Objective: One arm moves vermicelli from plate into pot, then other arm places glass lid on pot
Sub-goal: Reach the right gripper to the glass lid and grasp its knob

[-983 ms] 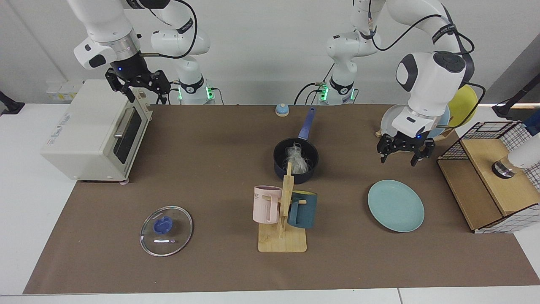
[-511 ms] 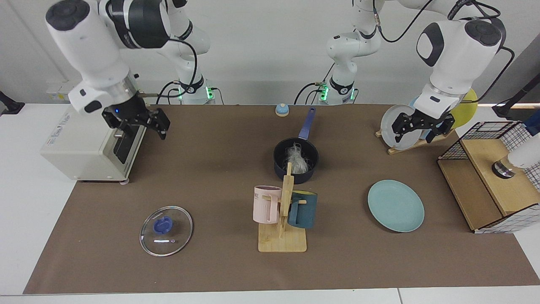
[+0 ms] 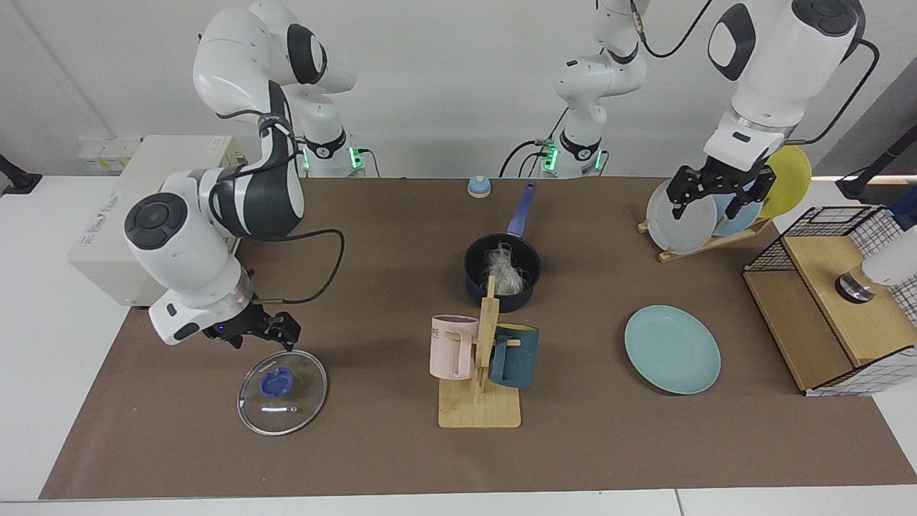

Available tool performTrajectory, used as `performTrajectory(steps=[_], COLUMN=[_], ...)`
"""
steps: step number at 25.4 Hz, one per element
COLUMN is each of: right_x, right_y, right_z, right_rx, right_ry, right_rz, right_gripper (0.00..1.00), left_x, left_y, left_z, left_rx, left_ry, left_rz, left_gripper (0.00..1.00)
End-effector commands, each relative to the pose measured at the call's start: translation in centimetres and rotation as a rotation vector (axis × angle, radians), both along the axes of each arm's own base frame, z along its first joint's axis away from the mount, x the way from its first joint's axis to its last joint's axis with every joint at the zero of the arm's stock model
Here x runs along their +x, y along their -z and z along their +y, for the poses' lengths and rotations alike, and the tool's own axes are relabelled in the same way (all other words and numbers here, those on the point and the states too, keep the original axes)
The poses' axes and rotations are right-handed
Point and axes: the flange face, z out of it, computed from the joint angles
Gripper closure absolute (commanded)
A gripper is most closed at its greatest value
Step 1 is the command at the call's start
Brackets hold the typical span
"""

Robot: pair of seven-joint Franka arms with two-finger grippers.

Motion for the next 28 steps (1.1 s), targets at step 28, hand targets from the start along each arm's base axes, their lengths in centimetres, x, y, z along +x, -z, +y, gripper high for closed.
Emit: performTrajectory(steps=[28], right_x=[0.6], right_y=[9.4], right_z=[-0.7], right_rx=[-0.04], right_ry=[-0.119], right_rz=[-0.114], right_gripper=[0.01], left_x=[-1.2], left_y=[-1.5], left_z=[0.7], left_rx=[-0.003], left_ry=[0.007], left_rz=[-0.005], left_gripper=[0.0])
